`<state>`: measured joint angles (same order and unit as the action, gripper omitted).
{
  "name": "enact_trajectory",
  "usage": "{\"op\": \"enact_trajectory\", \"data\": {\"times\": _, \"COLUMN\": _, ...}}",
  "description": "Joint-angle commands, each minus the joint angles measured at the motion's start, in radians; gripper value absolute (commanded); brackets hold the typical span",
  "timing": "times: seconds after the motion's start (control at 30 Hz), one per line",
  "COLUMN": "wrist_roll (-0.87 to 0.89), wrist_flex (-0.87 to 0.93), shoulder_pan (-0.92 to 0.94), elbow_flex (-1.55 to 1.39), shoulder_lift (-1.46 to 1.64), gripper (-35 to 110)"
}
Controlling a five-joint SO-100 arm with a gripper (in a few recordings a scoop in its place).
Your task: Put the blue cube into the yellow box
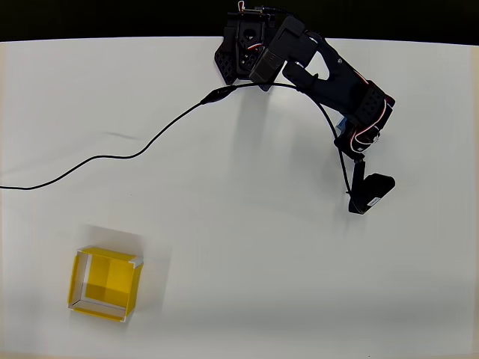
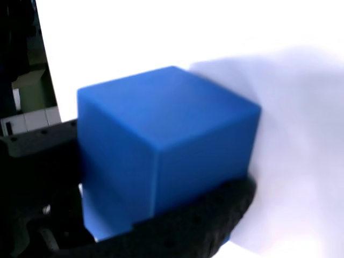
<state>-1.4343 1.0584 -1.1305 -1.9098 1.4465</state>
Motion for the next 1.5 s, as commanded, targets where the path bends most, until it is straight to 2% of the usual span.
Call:
{"op": "enact_trajectory", "data": {"times": 0.0, "wrist_roll": -0.035, "wrist_flex": -0.008, "shoulder_pan": 0.06, "elbow_flex": 0.015, "shoulder_lift": 0.107, "gripper": 19}}
{"op": "enact_trajectory", "data": {"times": 0.23, "wrist_roll": -0.137, "wrist_flex": -0.046, "shoulder_pan": 0.267, "elbow_flex": 0.023, "shoulder_lift": 0.189, "gripper": 16}}
{"op": "enact_trajectory", "data": {"times": 0.47, "wrist_roll": -0.302, "wrist_flex": -0.127, "shoulder_pan": 0.575, "elbow_flex": 0.054, "shoulder_lift": 0.285, "gripper": 16}}
{"op": "enact_trajectory", "data": {"times": 0.83, "wrist_roll": -0.517, "wrist_flex": -0.408, "shoulder_pan": 1.118, "elbow_flex": 0.121, "shoulder_lift": 0.353, "gripper": 14}}
{"op": "enact_trajectory", "data": {"times": 1.1, "wrist_roll": -0.489, "wrist_flex": -0.543, "shoulder_pan": 1.37, "elbow_flex": 0.364, "shoulder_lift": 0.206, "gripper": 14}}
{"op": "enact_trajectory", "data": {"times": 1.47, "wrist_roll": -0.371, "wrist_flex": -0.723, "shoulder_pan": 1.572, "elbow_flex": 0.634, "shoulder_lift": -0.055, "gripper": 14}}
